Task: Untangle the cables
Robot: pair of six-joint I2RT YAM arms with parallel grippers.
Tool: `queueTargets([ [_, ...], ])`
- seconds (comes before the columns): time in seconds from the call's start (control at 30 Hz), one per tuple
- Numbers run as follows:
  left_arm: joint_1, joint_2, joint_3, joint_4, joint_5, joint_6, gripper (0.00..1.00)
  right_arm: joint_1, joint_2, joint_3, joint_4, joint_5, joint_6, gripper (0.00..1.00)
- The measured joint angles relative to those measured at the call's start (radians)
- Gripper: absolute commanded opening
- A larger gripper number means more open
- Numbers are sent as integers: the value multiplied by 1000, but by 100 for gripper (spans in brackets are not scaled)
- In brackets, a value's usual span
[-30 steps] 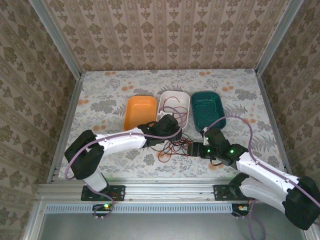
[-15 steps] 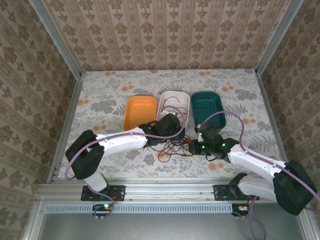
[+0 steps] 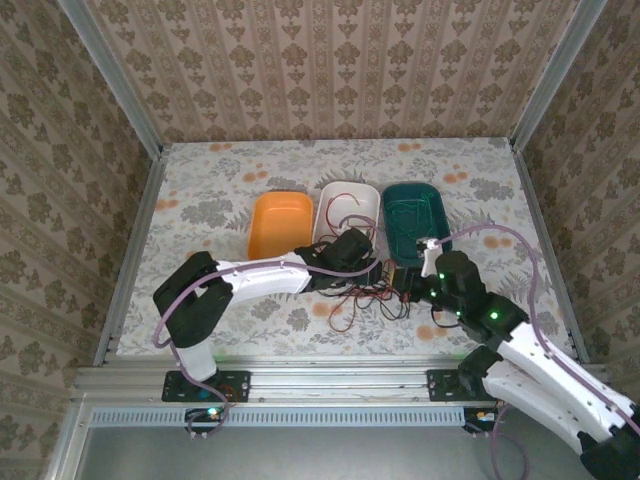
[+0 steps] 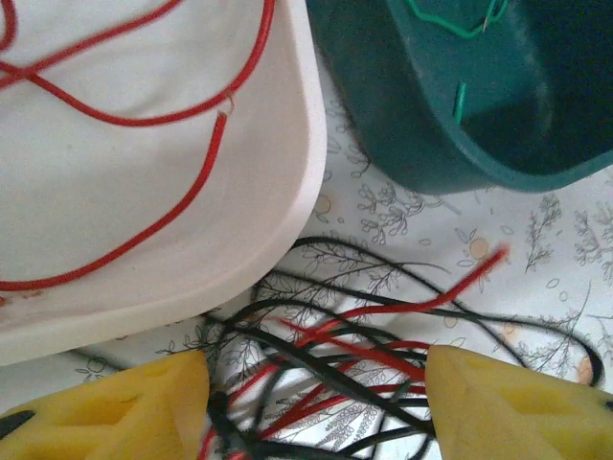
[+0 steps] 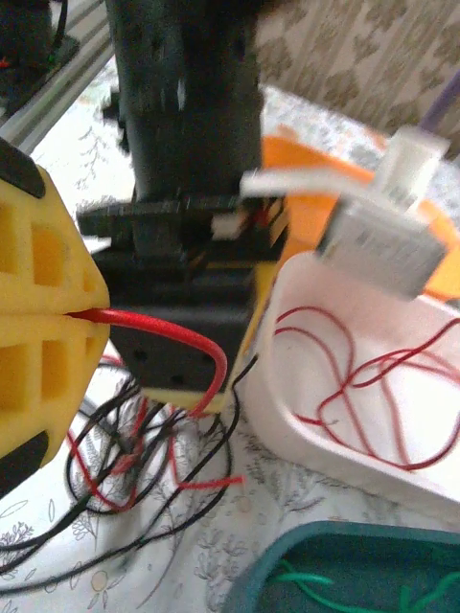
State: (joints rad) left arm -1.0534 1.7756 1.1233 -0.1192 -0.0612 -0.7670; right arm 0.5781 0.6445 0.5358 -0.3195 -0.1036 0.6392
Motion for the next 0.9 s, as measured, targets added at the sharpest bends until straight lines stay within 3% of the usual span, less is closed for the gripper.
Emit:
queueTargets([
  [0.23,0,27,8,-10,23,0,62,-55,-145,66,-32,-1,16,0],
  [0.6,0,21,2,-25,19,0,63,-103,-166,258,-51,-31,-29,0],
  [0.73,0,-45,-64,-5,9,10,73,-106,-167,326,-68,-23,-64,0],
  [0.9,0,-214,-151,54,-17,64,76,-113,-158,352,-109,6,-68,0],
])
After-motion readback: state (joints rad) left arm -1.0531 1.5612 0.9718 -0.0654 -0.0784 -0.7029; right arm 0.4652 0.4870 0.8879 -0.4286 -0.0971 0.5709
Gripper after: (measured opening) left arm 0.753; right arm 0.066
